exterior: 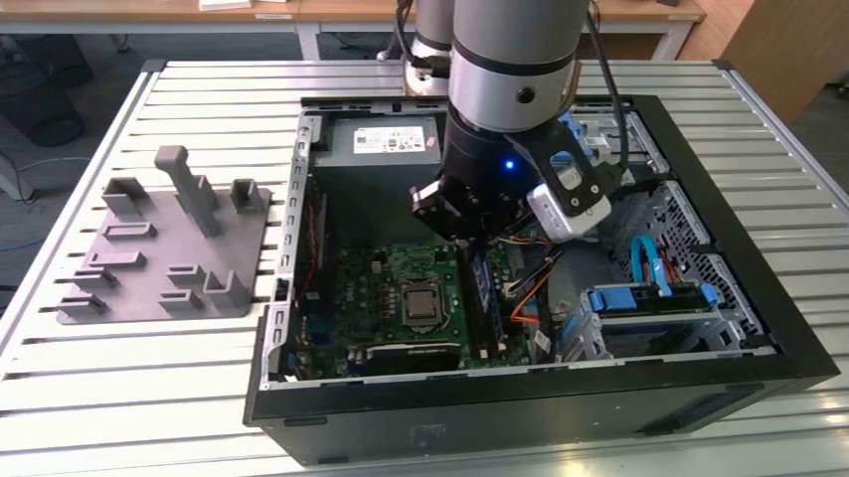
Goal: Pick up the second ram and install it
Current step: 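Insert the second ram into the second slot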
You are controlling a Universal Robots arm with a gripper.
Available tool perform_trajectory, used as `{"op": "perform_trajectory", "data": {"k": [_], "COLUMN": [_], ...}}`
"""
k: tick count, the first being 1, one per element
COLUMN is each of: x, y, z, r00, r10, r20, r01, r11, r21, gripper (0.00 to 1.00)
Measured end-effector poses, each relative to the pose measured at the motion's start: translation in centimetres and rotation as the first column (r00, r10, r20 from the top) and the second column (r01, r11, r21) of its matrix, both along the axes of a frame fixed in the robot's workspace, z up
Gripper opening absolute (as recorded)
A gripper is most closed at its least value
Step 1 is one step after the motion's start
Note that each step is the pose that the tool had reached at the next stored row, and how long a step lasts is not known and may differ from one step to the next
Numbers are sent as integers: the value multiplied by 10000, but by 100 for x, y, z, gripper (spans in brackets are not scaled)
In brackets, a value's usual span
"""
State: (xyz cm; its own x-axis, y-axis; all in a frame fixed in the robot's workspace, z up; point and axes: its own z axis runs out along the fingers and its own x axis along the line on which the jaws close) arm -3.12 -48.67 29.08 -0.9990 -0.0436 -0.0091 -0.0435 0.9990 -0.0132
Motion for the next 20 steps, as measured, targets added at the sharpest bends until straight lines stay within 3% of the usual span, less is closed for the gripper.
{"op": "perform_trajectory", "data": {"k": [10, 20], "x": [0, 0], "y": [0, 0], "z": [-4, -7], "r00": [9943, 9787], "r10": [-1062, -2055], "r20": [1, 1], "r01": [1062, 2055], "r11": [9943, 9787], "r21": [-1, -4], "gripper": [14, 14]}}
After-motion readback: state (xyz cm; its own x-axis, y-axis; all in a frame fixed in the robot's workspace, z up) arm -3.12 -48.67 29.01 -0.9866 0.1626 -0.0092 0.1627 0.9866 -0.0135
